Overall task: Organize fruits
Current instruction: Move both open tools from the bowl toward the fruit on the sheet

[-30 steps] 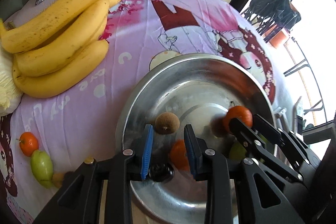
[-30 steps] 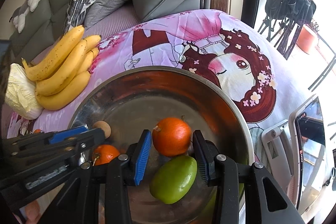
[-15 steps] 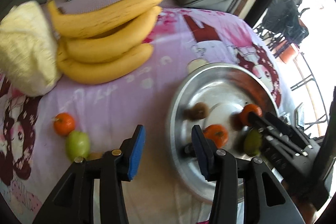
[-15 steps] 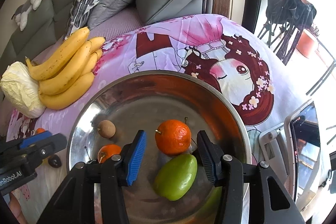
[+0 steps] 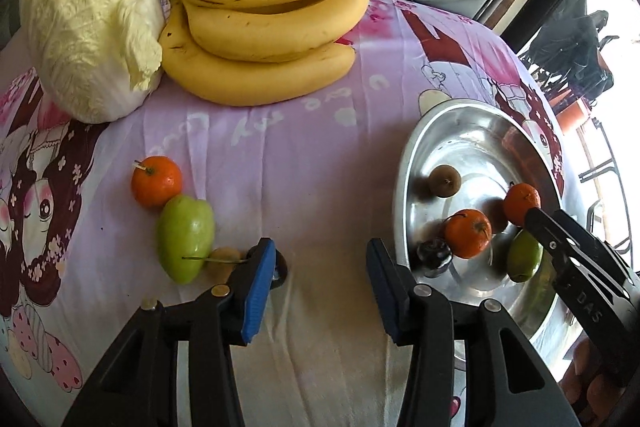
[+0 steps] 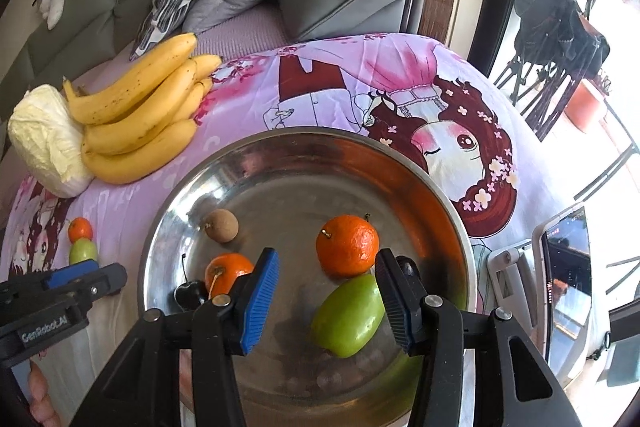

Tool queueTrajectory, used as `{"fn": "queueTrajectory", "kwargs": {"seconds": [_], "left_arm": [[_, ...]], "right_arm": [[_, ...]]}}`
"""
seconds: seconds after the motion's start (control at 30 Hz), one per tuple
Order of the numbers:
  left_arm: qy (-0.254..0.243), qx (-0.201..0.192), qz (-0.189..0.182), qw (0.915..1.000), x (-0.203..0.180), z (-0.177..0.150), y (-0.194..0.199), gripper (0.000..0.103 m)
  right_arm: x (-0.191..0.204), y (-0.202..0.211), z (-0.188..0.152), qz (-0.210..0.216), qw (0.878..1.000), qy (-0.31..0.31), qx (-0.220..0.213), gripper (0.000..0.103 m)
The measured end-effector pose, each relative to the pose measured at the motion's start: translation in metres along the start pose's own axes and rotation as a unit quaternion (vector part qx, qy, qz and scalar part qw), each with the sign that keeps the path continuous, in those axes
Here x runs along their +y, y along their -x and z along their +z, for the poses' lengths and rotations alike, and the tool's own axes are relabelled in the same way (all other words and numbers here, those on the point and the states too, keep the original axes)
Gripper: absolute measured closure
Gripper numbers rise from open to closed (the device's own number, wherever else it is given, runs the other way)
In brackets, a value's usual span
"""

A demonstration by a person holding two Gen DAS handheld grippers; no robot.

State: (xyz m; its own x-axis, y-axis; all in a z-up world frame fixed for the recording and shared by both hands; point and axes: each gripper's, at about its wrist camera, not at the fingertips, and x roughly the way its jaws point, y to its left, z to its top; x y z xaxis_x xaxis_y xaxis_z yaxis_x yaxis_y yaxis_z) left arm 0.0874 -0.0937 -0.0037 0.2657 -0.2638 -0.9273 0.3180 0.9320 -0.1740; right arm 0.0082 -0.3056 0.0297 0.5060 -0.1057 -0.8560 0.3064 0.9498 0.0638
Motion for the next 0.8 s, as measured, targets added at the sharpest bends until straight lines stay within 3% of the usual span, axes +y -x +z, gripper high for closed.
{"fn": "queueTrajectory", "kwargs": {"seconds": [0.23, 0.43, 0.5, 0.57, 0.8], "left_arm": [[0.000, -0.003, -0.001, 1.0000, 0.002, -0.001, -0.003, 0.054], [0.000, -0.019, 0.000, 0.9998, 0.004, -0.002, 0.008, 0.047], [-0.002, -0.026, 0.000, 0.9997, 0.004, -0.002, 0.012, 0.039], [-0.003, -0.032, 0.003, 0.9995, 0.004, -0.002, 0.015, 0.022], [0.000, -0.053, 0.021, 0.9984, 0.009, -0.002, 0.022, 0.016]], "right_arm": [[0.012, 0.001, -0.004, 0.001, 1.000, 0.022, 0.003, 0.049], [0.019, 0.001, -0.007, 0.009, 0.999, 0.032, 0.004, 0.049], [0.021, 0.001, -0.008, 0.014, 0.999, 0.034, 0.005, 0.042], [0.021, 0.001, -0.008, 0.016, 0.999, 0.034, 0.005, 0.033], [0.022, -0.001, -0.008, 0.024, 0.999, 0.037, 0.000, 0.015]]}}
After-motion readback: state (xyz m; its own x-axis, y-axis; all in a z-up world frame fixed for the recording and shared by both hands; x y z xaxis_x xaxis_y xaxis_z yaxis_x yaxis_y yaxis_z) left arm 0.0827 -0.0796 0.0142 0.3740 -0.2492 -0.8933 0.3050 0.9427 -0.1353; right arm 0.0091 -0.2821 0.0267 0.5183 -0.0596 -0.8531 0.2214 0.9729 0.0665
